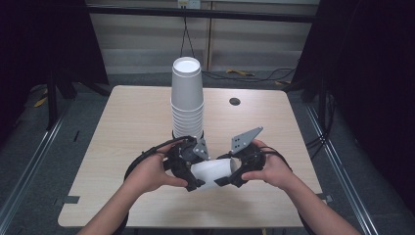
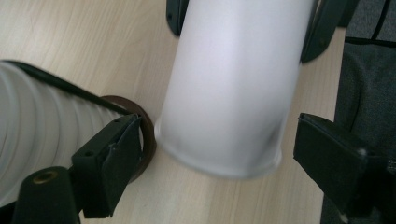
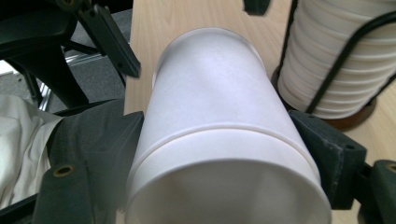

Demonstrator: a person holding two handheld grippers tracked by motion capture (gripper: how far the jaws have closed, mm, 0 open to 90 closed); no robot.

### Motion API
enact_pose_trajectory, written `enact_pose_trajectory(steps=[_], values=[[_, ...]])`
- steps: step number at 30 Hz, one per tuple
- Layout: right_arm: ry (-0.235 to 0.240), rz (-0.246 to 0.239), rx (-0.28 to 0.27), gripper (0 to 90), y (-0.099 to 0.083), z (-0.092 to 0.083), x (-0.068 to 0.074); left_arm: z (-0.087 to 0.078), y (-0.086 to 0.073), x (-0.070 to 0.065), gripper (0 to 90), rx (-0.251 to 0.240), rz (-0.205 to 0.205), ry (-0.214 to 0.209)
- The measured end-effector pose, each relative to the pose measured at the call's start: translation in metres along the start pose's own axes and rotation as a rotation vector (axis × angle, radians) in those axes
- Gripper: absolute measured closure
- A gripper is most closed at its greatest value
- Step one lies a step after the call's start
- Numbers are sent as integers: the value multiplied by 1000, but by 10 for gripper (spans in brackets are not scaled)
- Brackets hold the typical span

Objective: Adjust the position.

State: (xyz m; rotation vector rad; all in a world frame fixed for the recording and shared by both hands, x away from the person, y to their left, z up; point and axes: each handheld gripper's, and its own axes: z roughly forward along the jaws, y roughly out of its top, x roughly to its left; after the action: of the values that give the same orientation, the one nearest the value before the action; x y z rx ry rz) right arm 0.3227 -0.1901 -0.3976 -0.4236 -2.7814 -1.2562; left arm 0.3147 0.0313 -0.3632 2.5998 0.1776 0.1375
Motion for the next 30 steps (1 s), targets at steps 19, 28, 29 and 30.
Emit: enact_pose_trajectory(steps=[19, 28, 29, 30], values=[[-15, 89, -114, 214, -15, -28, -8, 9, -32, 7, 153, -50, -134, -26], [-1, 85, -126, 214, -13, -31, -6, 28, -41, 5, 154, -105, -196, -79], [-2, 83, -125, 214, -13, -31, -6, 30, -42, 5, 154, -112, -204, -80], [2, 84, -131, 214, -13, -30, -6, 31, -42, 5, 154, -121, -210, -81]])
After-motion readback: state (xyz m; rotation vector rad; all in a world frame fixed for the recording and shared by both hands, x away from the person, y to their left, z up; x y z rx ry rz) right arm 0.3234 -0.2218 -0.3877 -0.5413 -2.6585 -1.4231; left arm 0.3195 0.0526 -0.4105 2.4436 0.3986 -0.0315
